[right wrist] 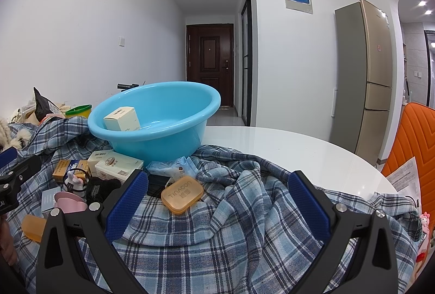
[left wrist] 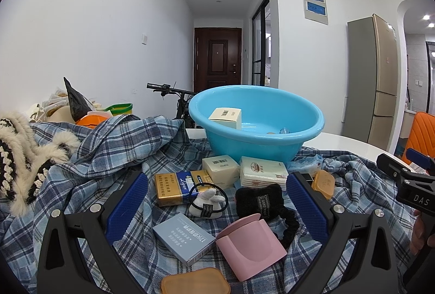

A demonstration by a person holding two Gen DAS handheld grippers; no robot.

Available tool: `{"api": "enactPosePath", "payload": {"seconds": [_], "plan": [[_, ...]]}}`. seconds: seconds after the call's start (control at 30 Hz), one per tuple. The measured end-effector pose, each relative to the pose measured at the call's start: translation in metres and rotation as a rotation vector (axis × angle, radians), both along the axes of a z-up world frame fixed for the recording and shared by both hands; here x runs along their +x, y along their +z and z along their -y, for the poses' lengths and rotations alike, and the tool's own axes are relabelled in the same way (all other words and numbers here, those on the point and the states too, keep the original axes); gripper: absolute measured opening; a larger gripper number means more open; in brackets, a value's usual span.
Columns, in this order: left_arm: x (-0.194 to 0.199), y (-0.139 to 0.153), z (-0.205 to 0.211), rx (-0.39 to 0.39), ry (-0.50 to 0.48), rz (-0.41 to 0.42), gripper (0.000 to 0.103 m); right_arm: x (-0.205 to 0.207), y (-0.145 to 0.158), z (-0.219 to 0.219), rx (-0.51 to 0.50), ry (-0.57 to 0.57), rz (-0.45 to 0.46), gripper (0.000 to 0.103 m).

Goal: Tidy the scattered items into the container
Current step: 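Lower the left tool toward the black fuzzy hair tie on the shirt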

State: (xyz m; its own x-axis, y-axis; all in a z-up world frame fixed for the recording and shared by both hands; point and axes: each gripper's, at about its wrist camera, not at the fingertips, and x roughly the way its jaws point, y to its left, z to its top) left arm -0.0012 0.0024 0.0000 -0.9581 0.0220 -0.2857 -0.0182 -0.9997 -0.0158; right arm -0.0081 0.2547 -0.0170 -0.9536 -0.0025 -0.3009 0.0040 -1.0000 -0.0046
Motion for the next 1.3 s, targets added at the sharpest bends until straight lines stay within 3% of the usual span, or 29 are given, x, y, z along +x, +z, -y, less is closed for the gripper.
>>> {"api": "enactPosePath", "payload": {"seconds": [0.23, 0.33, 0.4, 0.57, 0.7, 0.83, 0.9, 1.0, 1.13, 1.23, 1.3], "plan": [[-0.003, -0.002, 0.008, 0.031, 0.035, 0.027, 0.103, 0.004, 0.002, 0.0, -0.005, 0.034, -0.006, 0.103], [0.008, 0.009, 0.014, 0.081, 0.115, -0.035, 0.103, 0.007, 0.005, 0.001, -0.012, 0.051, -0.021, 0.103], [0.012, 0.028, 0.013, 0.079, 0.095, -0.063, 0.103, 0.008, 0.016, 0.002, 0.003, 0.063, -0.023, 0.103], [0.002, 0.074, 0.005, 0.001, 0.049, -0.001, 0.103, 0.012, 0.065, 0.001, -0.016, 0.122, -0.066, 0.103], [0.004, 0.096, 0.002, -0.045, 0.024, -0.035, 0.103, 0.022, 0.105, 0.005, 0.016, 0.15, -0.137, 0.103], [0.005, 0.104, 0.006, 0.002, -0.026, 0.017, 0.103, 0.028, 0.12, 0.011, 0.055, 0.164, -0.155, 0.103], [0.001, 0.109, 0.013, 0.072, -0.066, 0.074, 0.103, 0.023, 0.122, 0.012, 0.043, 0.192, -0.133, 0.103], [-0.009, 0.12, 0.019, 0.111, -0.101, 0.129, 0.103, 0.007, 0.126, 0.011, 0.036, 0.232, -0.057, 0.103], [-0.03, 0.136, 0.021, 0.081, -0.102, 0.176, 0.103, -0.025, 0.138, 0.013, 0.037, 0.28, 0.082, 0.103], [-0.046, 0.148, 0.019, 0.103, -0.137, 0.264, 0.103, -0.05, 0.149, 0.023, 0.113, 0.264, 0.181, 0.103], [-0.055, 0.155, 0.012, 0.077, -0.189, 0.296, 0.103, -0.057, 0.156, 0.029, 0.141, 0.305, 0.209, 0.103]]}}
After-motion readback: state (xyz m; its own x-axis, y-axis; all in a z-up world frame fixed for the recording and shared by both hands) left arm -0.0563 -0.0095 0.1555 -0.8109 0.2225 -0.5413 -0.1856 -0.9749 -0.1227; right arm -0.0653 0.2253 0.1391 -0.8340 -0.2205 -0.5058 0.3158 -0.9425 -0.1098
